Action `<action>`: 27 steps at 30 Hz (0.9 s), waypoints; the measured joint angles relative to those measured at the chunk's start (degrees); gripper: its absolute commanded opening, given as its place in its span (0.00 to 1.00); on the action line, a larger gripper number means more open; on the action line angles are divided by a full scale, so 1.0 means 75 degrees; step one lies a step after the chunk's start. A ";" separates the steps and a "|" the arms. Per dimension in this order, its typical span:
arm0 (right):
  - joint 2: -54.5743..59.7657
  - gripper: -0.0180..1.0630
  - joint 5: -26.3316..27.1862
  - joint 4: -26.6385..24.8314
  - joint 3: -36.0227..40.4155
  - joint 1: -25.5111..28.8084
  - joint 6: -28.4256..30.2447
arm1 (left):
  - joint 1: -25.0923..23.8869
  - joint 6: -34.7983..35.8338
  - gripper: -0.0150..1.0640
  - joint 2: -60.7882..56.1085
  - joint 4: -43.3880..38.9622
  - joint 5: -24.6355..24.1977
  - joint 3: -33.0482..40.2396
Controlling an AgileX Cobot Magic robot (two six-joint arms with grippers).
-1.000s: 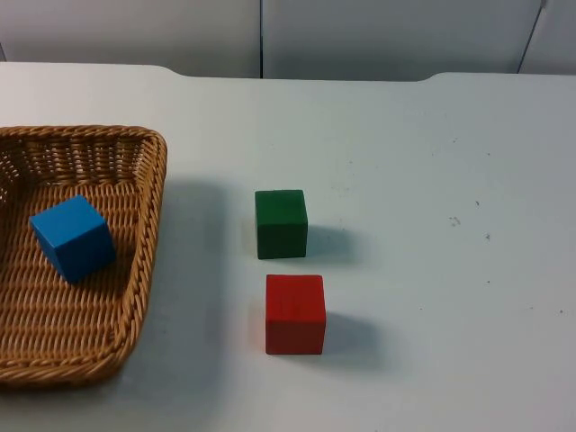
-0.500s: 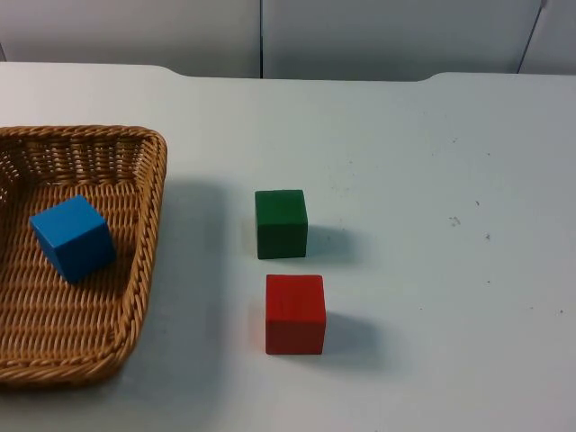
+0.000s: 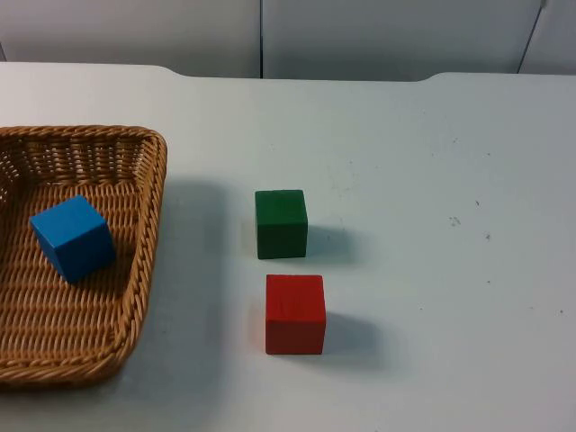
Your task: Pick up the basket with the left hand and place the blue cube into the basket with the right hand.
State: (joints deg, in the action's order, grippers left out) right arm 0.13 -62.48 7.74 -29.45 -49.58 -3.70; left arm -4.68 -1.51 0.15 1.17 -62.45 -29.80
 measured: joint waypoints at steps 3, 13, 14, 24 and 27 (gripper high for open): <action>0.0000 0.98 0.0000 -0.0049 0.0015 0.0000 0.0052 | 0.0000 0.0000 0.99 0.0000 -0.0013 0.0000 0.0000; 0.0000 0.98 0.0000 -0.0066 0.0015 0.0000 0.0095 | 0.0000 0.0000 0.99 0.0000 -0.0013 0.0000 0.0000; 0.0000 0.98 0.0000 -0.0066 0.0015 0.0000 0.0095 | 0.0000 0.0000 0.99 0.0000 -0.0013 0.0000 0.0000; 0.0000 0.98 0.0000 -0.0066 0.0015 0.0000 0.0095 | 0.0000 0.0000 0.99 0.0000 -0.0013 0.0000 0.0000; 0.0000 0.98 0.0000 -0.0066 0.0015 0.0000 0.0095 | 0.0000 0.0000 0.99 0.0000 -0.0013 0.0000 0.0000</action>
State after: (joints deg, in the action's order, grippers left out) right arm 0.13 -62.48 7.25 -29.34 -49.58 -2.99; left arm -4.68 -1.51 0.15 1.07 -62.45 -29.80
